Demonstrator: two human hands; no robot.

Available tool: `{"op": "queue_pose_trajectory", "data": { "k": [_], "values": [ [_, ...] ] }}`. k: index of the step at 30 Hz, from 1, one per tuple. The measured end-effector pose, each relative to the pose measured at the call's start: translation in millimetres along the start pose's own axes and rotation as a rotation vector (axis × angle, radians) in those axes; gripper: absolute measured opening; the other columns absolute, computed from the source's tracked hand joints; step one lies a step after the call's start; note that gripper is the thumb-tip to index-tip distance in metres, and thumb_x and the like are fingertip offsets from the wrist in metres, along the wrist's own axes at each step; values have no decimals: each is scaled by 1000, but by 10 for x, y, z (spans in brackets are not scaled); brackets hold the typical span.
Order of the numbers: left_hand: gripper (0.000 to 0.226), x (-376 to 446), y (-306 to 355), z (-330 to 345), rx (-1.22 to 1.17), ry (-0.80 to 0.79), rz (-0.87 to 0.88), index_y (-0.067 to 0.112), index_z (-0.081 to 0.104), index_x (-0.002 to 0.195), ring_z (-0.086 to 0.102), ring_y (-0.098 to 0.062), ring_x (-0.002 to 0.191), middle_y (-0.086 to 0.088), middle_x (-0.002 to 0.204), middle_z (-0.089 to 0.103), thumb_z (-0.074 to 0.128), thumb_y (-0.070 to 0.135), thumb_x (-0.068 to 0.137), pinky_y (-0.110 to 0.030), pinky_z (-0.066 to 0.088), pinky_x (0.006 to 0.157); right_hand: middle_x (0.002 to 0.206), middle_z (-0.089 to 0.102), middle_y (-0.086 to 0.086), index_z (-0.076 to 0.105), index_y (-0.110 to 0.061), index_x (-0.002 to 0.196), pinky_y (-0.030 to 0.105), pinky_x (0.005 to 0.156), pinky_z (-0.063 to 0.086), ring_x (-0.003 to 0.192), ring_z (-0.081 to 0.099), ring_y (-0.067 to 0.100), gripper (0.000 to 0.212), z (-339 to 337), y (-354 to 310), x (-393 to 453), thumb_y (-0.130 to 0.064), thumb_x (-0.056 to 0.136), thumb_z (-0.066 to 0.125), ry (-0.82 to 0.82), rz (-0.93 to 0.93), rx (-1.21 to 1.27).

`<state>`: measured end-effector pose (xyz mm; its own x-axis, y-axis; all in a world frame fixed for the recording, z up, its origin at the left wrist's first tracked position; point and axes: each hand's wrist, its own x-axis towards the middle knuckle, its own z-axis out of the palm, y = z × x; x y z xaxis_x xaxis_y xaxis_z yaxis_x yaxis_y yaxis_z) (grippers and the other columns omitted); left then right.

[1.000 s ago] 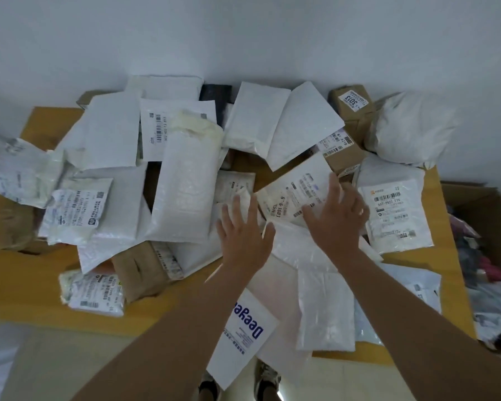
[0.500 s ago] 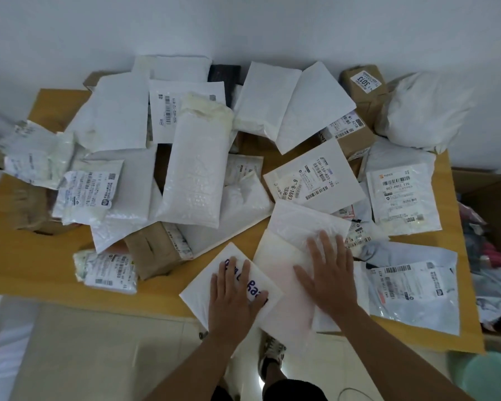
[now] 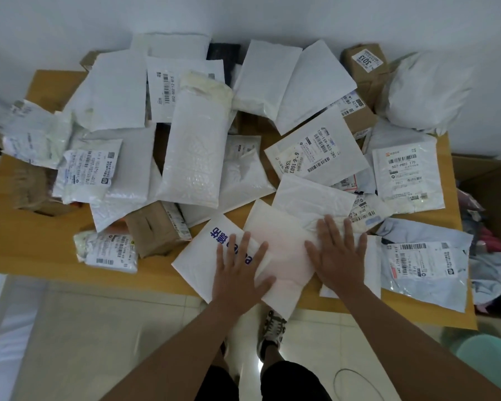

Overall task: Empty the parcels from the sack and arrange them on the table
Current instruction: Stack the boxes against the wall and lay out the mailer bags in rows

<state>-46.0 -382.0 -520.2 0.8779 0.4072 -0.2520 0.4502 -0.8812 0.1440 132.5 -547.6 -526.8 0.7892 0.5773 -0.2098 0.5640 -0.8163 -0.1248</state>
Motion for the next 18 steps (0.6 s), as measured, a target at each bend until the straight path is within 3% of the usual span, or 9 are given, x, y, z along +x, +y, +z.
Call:
{"op": "queue_pose_trajectory", "data": {
  "k": [5, 9, 10, 12, 14, 15, 18],
  "values": [
    [65, -115, -18, -2, -36, 4, -44, 31, 29, 153, 21, -41, 146, -15, 160, 22, 37, 56, 93, -60, 22, 114, 156, 36, 2, 45, -18, 145, 64, 114, 19, 147, 22, 35, 72, 28, 19, -49, -63, 96, 18, 37, 24, 113],
    [80, -158, 95, -16, -58, -10, -88, 29, 21, 155, 14, -40, 147, -13, 162, 16, 28, 75, 90, -58, 10, 117, 153, 39, 9, 48, -15, 142, 59, 117, 14, 148, 21, 33, 66, -84, 6, -60, -59, 98, 26, 183, -45, 189],
    [86, -168, 137, -18, -55, -20, -92, 29, 20, 155, 13, -41, 148, -13, 162, 15, 27, 80, 86, -58, 7, 116, 152, 42, 11, 50, -16, 141, 57, 117, 13, 147, 23, 34, 61, -105, 84, -53, -56, 98, 33, 271, 0, 126],
    [95, -161, 214, 2, -48, -36, -88, 28, 20, 155, 12, -41, 147, -13, 162, 14, 27, 87, 81, -61, 7, 115, 150, 44, 11, 49, -21, 142, 58, 114, 16, 143, 28, 37, 59, -116, 339, -4, -57, 97, 38, 338, 289, 2],
    [97, -133, 253, 33, -47, -43, -101, 28, 17, 156, 12, -42, 147, -13, 162, 13, 28, 88, 80, -62, 8, 113, 147, 43, 10, 46, -26, 141, 66, 104, 31, 137, 37, 42, 62, -184, 532, 26, -65, 95, 35, 244, 662, 27],
    [97, -117, 257, 48, -47, -42, -115, 28, 15, 156, 12, -43, 147, -13, 163, 12, 28, 87, 80, -63, 8, 113, 147, 40, 10, 44, -27, 141, 72, 99, 32, 136, 37, 46, 65, -165, 588, 8, -69, 92, 35, 191, 750, 53],
    [97, -73, 299, 75, -47, -53, -136, 26, 12, 156, 12, -44, 147, -14, 162, 12, 29, 86, 81, -64, 10, 115, 150, 34, 12, 36, -26, 141, 78, 96, 25, 138, 29, 52, 67, -36, 622, -64, -69, 90, 37, 112, 681, 149]
  ]
}}
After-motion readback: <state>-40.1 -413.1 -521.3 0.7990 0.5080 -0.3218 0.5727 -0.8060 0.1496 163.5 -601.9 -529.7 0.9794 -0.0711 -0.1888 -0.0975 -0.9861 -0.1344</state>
